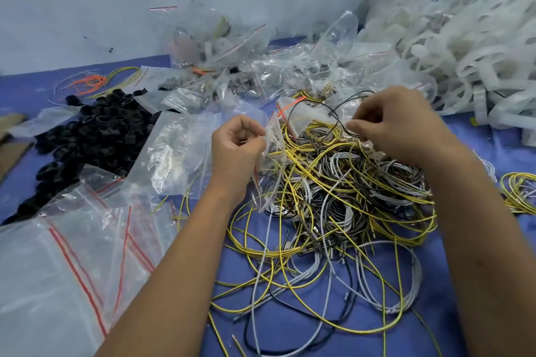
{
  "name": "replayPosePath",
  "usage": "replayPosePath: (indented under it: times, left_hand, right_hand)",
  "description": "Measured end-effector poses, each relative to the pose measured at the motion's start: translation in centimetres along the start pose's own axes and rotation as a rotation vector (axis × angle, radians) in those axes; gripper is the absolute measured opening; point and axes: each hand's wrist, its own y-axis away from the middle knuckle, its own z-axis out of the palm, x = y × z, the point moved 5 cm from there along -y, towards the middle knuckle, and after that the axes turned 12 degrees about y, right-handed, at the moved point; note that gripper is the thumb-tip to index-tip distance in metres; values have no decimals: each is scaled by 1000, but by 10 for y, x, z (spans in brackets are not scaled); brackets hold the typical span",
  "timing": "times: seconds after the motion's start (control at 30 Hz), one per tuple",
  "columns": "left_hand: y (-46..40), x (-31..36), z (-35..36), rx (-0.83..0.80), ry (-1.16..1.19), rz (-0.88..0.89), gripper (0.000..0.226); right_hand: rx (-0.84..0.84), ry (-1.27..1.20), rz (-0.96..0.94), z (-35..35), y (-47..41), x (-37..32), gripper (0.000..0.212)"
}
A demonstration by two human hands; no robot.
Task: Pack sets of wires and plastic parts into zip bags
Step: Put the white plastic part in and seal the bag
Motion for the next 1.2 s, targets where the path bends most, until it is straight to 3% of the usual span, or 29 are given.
replayPosePath:
  times: [0.17, 0.27, 0.4, 0.6, 0.7, 0.77, 0.9, 0.97, 1.2]
  left_hand:
    - [2, -5, 13, -107, 151, -120, 16]
    - [8, -8, 21, -217, 63, -129, 12]
    - [9, -9, 23, -235, 27, -127, 12]
    - [8, -13, 21, -235, 47, -151, 11]
    - [7, -15, 20, -238, 56, -150, 11]
    - [6, -16, 19, -233, 59, -155, 11]
    - [6, -17, 18, -231, 78, -165, 12]
    - [6, -17, 19, -226, 91, -172, 12]
    - [5, -17, 19, -221, 123, -185, 11]
  right_hand:
    - [-32, 26, 178, -12, 2, 26, 41]
    - [-186, 89, 181, -5, 3, 23, 46]
    - [-345, 186, 115, 6, 8, 10, 41]
    - [-232, 217, 167, 6, 6, 15, 19]
    - [-44, 194, 195, -2, 5, 16, 18]
    - [56, 136, 93, -5, 3, 7, 19]
    - [-102, 189, -133, 13, -1, -14, 24]
    - [-165, 197, -124, 23, -3, -14, 22]
    - [-140, 198, -122, 30, -5, -13, 14]
